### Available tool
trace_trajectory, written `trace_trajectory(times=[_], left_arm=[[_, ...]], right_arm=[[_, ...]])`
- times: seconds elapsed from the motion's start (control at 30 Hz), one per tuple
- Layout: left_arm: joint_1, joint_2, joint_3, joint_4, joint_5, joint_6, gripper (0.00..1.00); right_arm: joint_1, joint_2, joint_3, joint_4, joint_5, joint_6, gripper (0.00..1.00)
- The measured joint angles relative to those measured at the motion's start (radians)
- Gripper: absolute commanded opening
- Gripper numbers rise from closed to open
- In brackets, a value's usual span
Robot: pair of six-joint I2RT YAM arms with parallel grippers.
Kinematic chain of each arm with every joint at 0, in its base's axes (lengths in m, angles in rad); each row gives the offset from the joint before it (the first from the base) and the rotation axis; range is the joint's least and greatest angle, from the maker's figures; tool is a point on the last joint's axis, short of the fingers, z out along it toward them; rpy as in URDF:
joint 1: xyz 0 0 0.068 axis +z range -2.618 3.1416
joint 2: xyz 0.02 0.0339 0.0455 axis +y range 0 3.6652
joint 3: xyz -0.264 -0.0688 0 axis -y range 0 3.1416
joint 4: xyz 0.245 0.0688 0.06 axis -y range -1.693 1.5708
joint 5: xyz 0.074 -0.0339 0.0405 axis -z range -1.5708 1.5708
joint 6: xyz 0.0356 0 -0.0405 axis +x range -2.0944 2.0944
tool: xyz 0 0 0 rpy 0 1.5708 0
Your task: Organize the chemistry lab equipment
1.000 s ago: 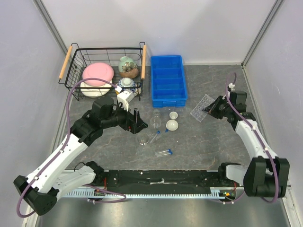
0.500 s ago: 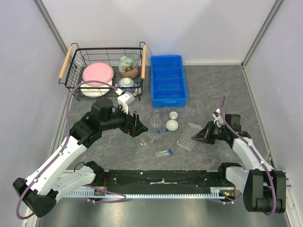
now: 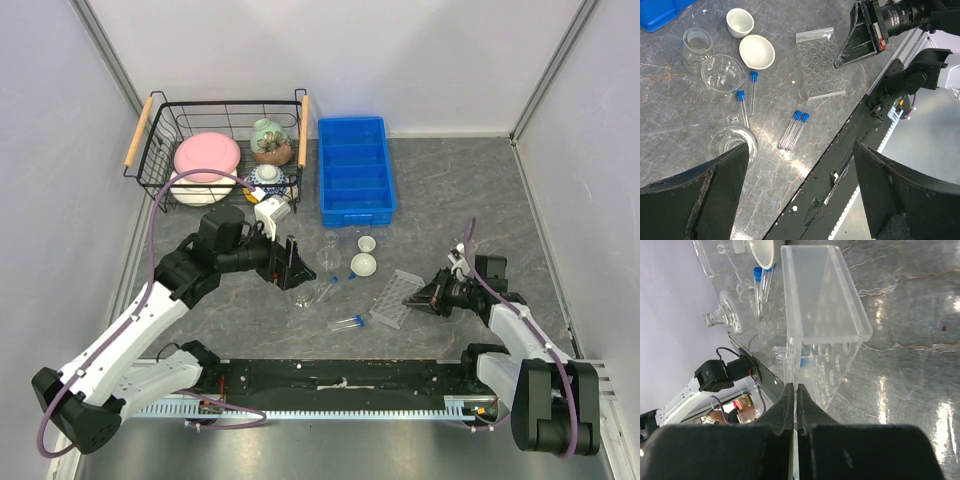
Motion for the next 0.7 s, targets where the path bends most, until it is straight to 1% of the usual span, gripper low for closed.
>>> trace_trajectory(times=[0.03,0.07,0.13,0.17,0.3,0.33,0.43,0.6,0.7], left_arm=[[0.000,0.002,0.000,0.000,0.000,0.000,0.91],[0.000,0.003,0.000,0.000,0.000,0.000,0.91],[0.000,0.005,0.000,0.000,0.000,0.000,0.91],[0.000,0.006,0.000,0.001,0.000,0.000,0.91],[0.000,0.018,0.000,0.001,0.000,0.001,0.91],[0.000,0.021,0.000,0.002,0.000,0.001,0.91],[-0.001,0.037,0.000,0.003,0.000,0.001,0.91],[-0.001,0.053,0.000,0.006,0.000,0.001,0.91],[-0.001,0.055,0.000,0.008,0.000,0.001,0.91]], right_arm=[[-0.010,0.005,-0.005,0.004,-0.003,0.000,0.05],[-0.019,0.015,-0.007,0.008,-0.005,-0.001,0.09],[-0.033,0.038,-0.011,0.019,-0.011,-0.001,0.14],[-0.040,0.051,-0.013,0.026,-0.010,-0.004,0.19],[-0.051,0.079,-0.016,0.040,0.014,-0.014,0.26],[-0.054,0.084,-0.016,0.042,0.023,-0.016,0.30],[-0.058,0.099,-0.015,0.043,0.047,-0.023,0.36],[-0.058,0.113,-0.013,0.034,0.092,-0.029,0.38],[-0.058,0.110,0.018,-0.012,0.126,-0.045,0.43]])
